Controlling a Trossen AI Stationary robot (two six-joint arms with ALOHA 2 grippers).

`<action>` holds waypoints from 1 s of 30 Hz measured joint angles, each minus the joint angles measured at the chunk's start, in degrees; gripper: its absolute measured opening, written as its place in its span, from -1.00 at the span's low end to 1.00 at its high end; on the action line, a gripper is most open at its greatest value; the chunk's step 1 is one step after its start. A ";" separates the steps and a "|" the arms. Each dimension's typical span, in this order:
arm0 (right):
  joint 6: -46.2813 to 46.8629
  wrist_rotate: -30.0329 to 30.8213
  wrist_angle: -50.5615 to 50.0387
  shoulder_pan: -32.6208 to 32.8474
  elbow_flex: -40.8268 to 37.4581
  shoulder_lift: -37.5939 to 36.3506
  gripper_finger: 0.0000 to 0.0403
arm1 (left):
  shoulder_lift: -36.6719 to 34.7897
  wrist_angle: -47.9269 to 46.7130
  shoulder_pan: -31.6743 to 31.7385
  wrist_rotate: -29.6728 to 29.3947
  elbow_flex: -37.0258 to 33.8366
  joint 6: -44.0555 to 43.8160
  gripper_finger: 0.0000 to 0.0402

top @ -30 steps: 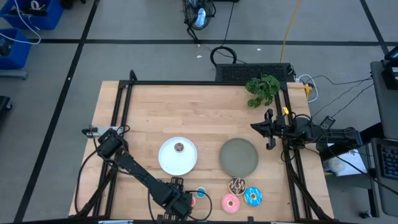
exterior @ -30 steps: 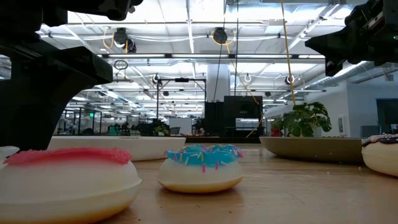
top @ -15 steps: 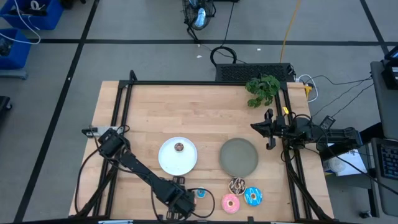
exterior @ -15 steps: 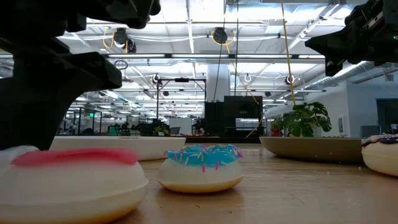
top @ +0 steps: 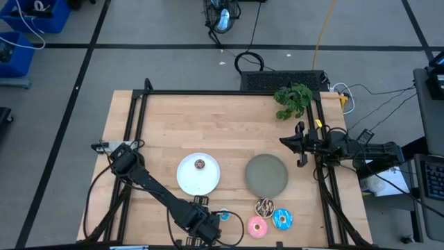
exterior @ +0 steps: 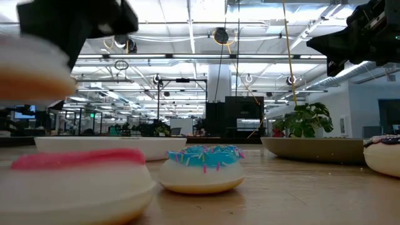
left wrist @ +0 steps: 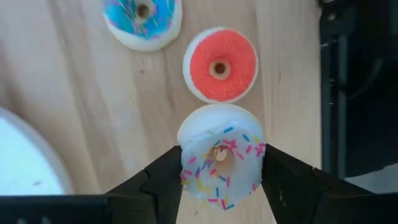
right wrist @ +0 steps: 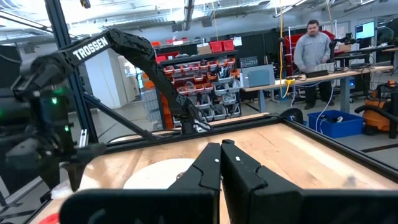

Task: Pick & Place donuts
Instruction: Put the small white donut on the white plate

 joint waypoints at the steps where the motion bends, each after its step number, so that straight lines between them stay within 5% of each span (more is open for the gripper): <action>1: 0.00 0.00 0.04 0.00 -0.02 0.02 -1.00 | -0.02 -1.20 0.15 -0.25 1.16 0.41 0.00; 11: -0.03 0.00 0.19 0.00 0.00 0.02 -1.00 | -0.23 -10.68 1.91 -3.41 11.15 3.15 0.00; 30: -0.40 0.00 0.19 0.00 -0.01 0.02 -1.00 | -0.24 -12.15 2.23 -3.45 11.36 3.00 0.00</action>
